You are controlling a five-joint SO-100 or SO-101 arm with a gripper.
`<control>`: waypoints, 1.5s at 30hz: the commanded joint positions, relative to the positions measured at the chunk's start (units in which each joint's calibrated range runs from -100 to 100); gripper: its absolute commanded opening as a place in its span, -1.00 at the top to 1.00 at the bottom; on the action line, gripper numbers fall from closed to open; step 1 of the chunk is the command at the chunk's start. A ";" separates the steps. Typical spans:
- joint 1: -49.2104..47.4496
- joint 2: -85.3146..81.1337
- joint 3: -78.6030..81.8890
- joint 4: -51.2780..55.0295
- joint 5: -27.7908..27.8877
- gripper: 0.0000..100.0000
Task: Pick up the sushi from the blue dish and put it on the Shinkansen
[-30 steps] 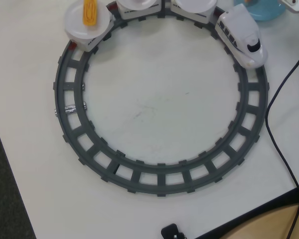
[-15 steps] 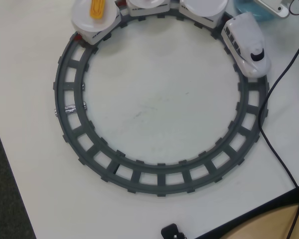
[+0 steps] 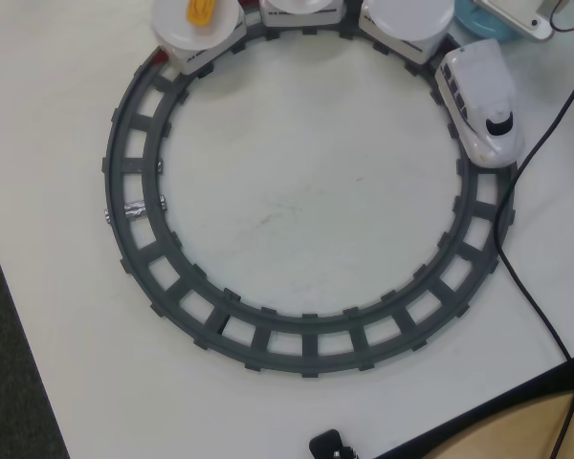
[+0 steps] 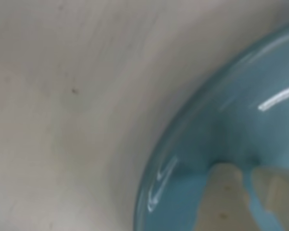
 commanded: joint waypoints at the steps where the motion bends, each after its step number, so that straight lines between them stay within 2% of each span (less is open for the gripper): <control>1: 0.72 -1.65 -0.31 2.07 -0.35 0.96; 6: 1.07 -5.16 -0.93 4.89 -0.72 0.94; 8: 1.86 -7.83 -1.02 4.80 -2.81 0.90; 14: 2.92 -14.17 -0.75 1.21 -8.64 0.51; 18: 2.30 -14.26 -0.66 -0.67 -9.06 0.35; 29: 0.01 -4.99 -1.47 -7.60 -10.52 0.26; 39: -2.81 0.52 -1.02 -10.26 -10.73 0.29; 42: -2.81 1.19 -1.02 -10.00 -10.73 0.47; 45: -2.72 1.11 -1.02 -9.83 -10.73 0.81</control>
